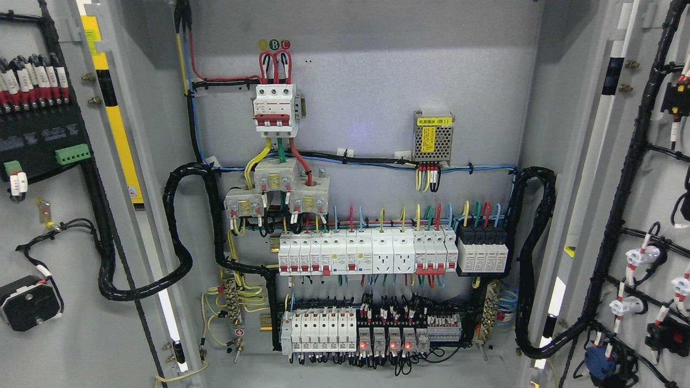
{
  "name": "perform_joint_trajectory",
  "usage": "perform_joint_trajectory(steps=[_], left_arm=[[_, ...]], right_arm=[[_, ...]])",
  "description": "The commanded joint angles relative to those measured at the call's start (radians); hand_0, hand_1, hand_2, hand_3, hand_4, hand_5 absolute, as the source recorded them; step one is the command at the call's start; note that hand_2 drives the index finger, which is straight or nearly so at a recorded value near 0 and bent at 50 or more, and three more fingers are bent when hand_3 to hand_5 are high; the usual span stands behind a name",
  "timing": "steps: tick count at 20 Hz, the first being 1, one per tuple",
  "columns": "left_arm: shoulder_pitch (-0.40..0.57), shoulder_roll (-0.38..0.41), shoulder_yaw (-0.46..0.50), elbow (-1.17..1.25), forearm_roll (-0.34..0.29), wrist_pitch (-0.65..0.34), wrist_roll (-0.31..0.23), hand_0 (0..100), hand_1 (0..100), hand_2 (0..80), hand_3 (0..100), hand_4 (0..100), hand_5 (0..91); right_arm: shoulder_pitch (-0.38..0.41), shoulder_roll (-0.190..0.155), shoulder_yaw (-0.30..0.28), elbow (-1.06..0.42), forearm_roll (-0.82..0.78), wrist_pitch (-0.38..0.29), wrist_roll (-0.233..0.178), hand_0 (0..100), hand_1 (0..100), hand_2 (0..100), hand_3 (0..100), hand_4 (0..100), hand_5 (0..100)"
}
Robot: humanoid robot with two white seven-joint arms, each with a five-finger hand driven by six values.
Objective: Open door with both hands
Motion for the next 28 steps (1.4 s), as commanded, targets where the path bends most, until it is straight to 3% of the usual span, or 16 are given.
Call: perform_joint_trajectory(steps=[1,7,10,13,15,19,21,26,28], left_arm=[[0.061,-0.088,-0.039,-0.112,-0.045,-0.028,-0.008,4,16,11.0,25,11,0.0],[0.099,-0.246,-0.195,-0.101,-0.251,-0.149,-0.009,4,16,11.1,25,10,0.0],[0.139,-0.321,-0.277,-0.072,-0.337,-0.189,-0.008,4,16,11.6,25,9,0.0],[0.155,-0.332,-0.381,0.073,-0.411,-0.334,0.003,4,16,11.9,24,4,0.0],[0.156,-0.332,-0.424,0.204,-0.415,-0.428,0.032,3,16,10.2,13,0,0.0],[0.150,-0.335,-0.469,0.434,-0.402,-0.453,0.096,3,14,7.2,8,0,0.0],[0.136,-0.343,-0.472,0.555,-0.385,-0.459,0.118,4,13,5.0,5,0,0.0],[0.075,-0.363,-0.479,0.872,-0.374,-0.462,0.121,4,10,0.5,0,0,0.0],[0.044,-0.380,-0.480,0.998,-0.378,-0.460,0.123,4,9,0.0,0,0,0.0]], right_arm=[[0.007,-0.004,0.171,-0.011,0.013,0.000,0.002,21,11,0,0,0,0],[0.010,0.008,0.362,0.078,0.141,-0.005,0.003,21,11,0,0,0,0],[0.028,0.028,0.422,0.190,0.182,-0.008,0.000,21,11,0,0,0,0],[0.027,0.044,0.474,0.352,0.182,-0.008,0.003,21,11,0,0,0,0],[0.018,0.059,0.495,0.493,0.183,-0.008,0.005,21,11,0,0,0,0],[-0.015,0.064,0.520,0.746,0.240,-0.006,0.003,21,11,0,0,0,0],[-0.050,0.085,0.521,0.882,0.266,-0.005,0.003,21,11,0,0,0,0],[-0.116,0.126,0.517,1.188,0.378,-0.001,-0.006,21,11,0,0,0,0],[-0.146,0.160,0.517,1.293,0.396,0.005,-0.007,21,11,0,0,0,0]])
